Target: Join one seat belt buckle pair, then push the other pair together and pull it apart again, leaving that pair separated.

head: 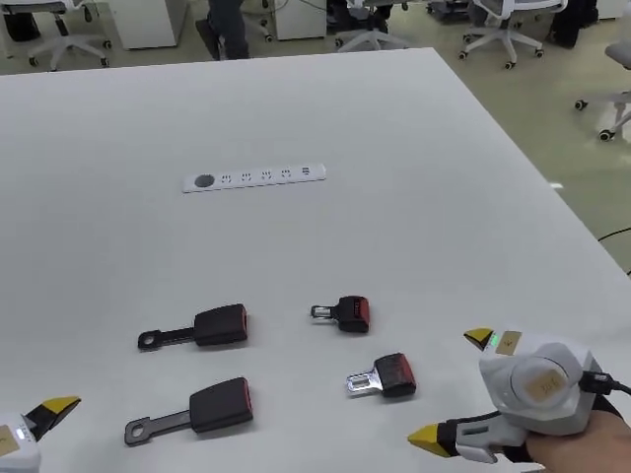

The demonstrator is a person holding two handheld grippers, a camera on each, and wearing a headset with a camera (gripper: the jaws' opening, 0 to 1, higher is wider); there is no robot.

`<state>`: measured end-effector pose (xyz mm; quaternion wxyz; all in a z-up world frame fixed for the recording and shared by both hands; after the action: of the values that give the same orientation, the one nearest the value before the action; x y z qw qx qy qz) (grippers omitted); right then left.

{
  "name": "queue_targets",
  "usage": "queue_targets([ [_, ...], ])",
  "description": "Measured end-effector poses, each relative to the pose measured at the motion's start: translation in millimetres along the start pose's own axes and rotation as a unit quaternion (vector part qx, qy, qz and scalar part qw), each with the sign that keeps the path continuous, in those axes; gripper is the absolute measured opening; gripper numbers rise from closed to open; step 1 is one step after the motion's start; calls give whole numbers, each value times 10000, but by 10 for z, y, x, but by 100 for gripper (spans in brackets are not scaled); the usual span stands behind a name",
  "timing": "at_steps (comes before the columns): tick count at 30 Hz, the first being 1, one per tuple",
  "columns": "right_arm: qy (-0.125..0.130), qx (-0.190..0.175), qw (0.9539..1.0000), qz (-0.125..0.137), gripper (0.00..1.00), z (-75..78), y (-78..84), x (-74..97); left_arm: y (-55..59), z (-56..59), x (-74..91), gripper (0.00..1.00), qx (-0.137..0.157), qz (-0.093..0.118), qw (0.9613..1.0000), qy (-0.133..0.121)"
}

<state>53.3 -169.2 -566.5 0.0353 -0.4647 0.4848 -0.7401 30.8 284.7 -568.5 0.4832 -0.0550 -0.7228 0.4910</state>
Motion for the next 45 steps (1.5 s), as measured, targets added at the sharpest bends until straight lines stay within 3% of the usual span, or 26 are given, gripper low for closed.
queue_targets([
  [4,-9,-10,10000,-12,93,1,8,15,13,30,-1,98,-310,-207,9993,56],
  [11,9,-22,10000,-33,92,20,25,3,-7,37,-8,99,-32,-87,10000,22],
  [14,5,-88,10000,7,94,7,11,-13,-15,43,3,98,-96,-129,9999,8],
  [15,-1,-91,10000,28,93,7,3,-16,-1,36,6,98,-302,-201,9993,56],
  [16,-2,-78,10000,28,93,4,-5,-15,10,47,2,98,-317,-225,9992,77],
  [24,-45,112,9999,-71,92,3,-18,-44,-12,41,11,98,-73,-122,9999,21],
  [29,-84,184,9998,-67,92,-11,-71,-55,22,24,3,100,-48,-192,9998,64],
  [45,-133,239,9996,-66,96,1,-141,-114,29,-18,17,100,56,-122,9999,0],
])
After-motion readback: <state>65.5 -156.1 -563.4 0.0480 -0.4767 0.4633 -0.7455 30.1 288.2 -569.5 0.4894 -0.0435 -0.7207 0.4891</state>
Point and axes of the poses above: the centre of the closed fingertips' face, and the gripper's own axes: x roughly backward along the fingers, z roughly to its right, y roughly out of its underside, the point moved 10 cm from there along x, roughly backward along the fingers, and after that the axes turned 6 degrees about z, right-handed, at the moved point
